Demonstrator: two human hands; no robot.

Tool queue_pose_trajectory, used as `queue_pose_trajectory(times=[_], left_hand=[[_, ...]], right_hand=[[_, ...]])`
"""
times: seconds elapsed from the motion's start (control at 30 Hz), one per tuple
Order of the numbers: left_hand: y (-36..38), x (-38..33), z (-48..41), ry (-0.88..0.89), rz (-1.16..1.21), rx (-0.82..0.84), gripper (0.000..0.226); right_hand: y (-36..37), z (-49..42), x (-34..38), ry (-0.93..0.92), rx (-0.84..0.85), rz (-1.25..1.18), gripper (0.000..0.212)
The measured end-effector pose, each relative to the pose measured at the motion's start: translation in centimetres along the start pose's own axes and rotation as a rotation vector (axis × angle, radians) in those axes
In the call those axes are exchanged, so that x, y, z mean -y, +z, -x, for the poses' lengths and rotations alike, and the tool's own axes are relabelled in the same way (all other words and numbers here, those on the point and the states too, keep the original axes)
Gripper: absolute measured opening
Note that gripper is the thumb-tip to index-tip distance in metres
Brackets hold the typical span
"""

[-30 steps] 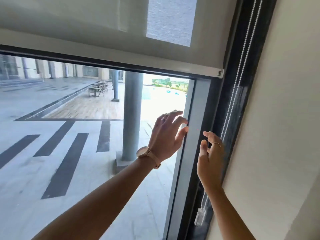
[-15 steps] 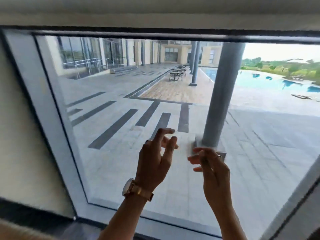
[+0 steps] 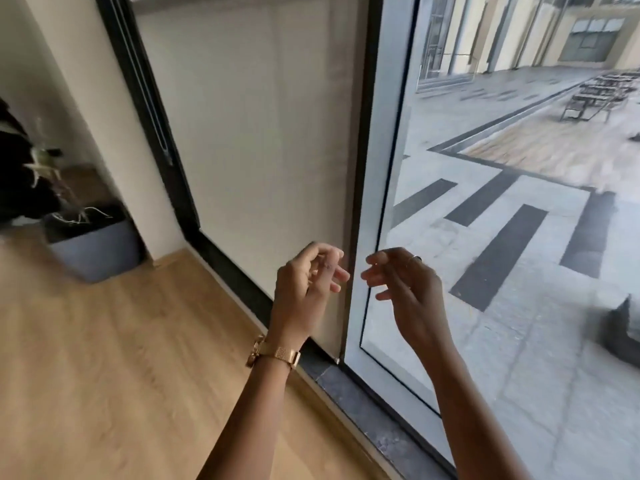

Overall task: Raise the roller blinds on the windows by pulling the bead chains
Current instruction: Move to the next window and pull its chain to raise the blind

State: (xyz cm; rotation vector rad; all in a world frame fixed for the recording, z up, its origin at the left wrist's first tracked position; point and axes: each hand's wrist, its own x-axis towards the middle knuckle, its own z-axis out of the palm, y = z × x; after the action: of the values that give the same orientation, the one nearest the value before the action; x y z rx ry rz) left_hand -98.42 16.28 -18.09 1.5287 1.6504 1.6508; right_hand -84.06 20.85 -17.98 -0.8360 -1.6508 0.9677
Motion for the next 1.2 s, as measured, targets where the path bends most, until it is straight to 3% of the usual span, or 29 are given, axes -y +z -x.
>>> queue_pose_trajectory(times=[0.2, 0.5, 0.83, 1.2], left_hand=[[-7.8, 7.9, -7.0, -0.072, -0.003, -0.077, 0.026], [-20.9, 20.8, -25.6, -0.101, -0.111, -0.05, 0.028], [-36.2, 32.3, -43.5, -0.055, -0.054, -0.264, 0.025], [-54.5, 44.2, -66.7, 0.023, -0.052, -0.213, 0.024]], right_hand=[[11.7, -7.4, -3.9, 0.032, 0.16, -0.018, 0.023], [30.9, -24.7, -8.0, 0.094, 0.151, -0.109, 0.022], [52.1, -40.4, -10.3, 0.04, 0.315, -0.1, 0.025], [76.2, -59.4, -12.0, 0.005, 0.162, -0.164, 0.027]])
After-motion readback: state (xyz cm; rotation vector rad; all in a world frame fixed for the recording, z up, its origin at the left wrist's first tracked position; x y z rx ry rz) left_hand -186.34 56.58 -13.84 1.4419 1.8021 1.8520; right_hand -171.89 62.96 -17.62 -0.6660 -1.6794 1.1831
